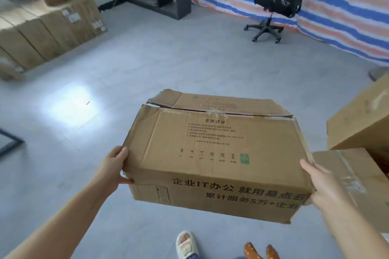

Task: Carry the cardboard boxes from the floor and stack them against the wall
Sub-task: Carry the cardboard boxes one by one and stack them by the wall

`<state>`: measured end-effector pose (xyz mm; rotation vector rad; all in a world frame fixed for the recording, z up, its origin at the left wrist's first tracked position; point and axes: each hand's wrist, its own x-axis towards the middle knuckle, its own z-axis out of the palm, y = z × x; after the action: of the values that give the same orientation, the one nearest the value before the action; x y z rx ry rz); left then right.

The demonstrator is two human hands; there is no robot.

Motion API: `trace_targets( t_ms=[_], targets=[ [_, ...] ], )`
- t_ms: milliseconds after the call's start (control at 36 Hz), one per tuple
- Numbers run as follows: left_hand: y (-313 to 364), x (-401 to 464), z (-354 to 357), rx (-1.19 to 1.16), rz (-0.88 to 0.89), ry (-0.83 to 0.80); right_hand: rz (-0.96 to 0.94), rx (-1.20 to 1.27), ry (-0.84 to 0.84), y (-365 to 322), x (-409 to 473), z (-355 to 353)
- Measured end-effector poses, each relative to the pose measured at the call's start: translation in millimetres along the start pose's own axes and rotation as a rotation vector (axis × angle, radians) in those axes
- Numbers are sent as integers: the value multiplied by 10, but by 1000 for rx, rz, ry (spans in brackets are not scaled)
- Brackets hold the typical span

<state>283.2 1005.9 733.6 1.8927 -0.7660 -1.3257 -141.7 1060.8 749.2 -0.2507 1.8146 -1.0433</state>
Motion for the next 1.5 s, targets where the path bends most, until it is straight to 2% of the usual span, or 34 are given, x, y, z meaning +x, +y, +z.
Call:
trace_targets(
  t_ms=[361, 528, 889, 1111, 1500],
  targets=[
    [655, 1129, -211, -128, -20, 109, -34, -156, -146, -1036, 872, 1281],
    [1120, 1877, -52, -169, -46, 149, -59, -209, -216, -1749, 1543, 1983],
    [2090, 3094, 52, -352, -82, 378, -113, -326, -378, -3378, 2649, 3791],
    [2429, 3923, -358, -410, -115, 468, -116, -376, -438, -3797, 3005, 5055],
    [3551, 5854, -1808, -433, -110, 542, -116, -425, -498, -4571, 3165, 7905]
  ],
)
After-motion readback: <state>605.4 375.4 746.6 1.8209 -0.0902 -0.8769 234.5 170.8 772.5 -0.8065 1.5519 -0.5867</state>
